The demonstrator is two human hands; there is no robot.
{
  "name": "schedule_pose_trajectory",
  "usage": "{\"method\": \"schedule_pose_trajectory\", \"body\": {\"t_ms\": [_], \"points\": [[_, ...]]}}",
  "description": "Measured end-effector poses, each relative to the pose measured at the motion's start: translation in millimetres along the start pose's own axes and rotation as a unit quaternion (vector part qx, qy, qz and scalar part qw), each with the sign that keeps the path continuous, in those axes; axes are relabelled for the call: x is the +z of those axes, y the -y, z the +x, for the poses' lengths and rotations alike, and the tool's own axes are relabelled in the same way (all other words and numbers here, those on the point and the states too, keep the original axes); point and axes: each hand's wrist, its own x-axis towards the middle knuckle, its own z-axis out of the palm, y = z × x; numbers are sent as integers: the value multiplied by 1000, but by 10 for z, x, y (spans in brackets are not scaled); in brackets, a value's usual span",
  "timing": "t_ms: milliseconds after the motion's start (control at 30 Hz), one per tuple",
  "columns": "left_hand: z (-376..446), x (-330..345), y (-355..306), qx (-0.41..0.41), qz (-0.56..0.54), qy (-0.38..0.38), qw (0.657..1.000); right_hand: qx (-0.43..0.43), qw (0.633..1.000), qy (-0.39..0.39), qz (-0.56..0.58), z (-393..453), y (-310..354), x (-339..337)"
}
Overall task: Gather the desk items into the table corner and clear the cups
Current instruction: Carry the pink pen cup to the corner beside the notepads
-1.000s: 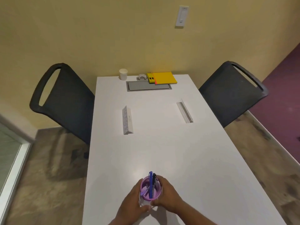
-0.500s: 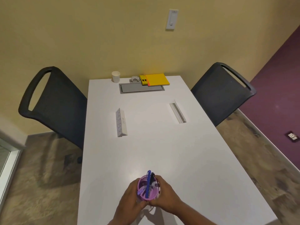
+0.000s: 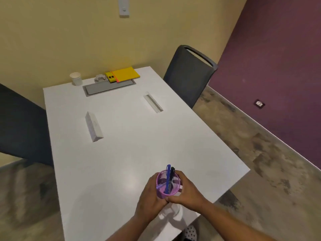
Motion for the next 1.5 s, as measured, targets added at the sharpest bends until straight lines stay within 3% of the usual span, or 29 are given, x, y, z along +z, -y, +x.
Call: {"method": "schedule_pose_trajectory", "body": {"t_ms": [333,600,733,1000,1233,1500], "points": [[317,1375,-622,60,45,149,986,30,986,-150,67,-902,-764,-1155],[365,3163,-1552,133,57,211,967,50,963,-243,106,-1894,-1623,-2523],[339,3951,-2068,224,88,259,935,54,940,-310,133,-2414,-2046,-3084],[413,5093,-2498,267,111,351,891,82,872,-439,201,-3165,-2544,-3625],[704,5913,-2646,252,90,406,874,123,832,-492,225,-3238,-2929,-4123],[1834,6743,-2974,254,50,411,874,139,833,-499,195,-2645,-3225,-5392]]}}
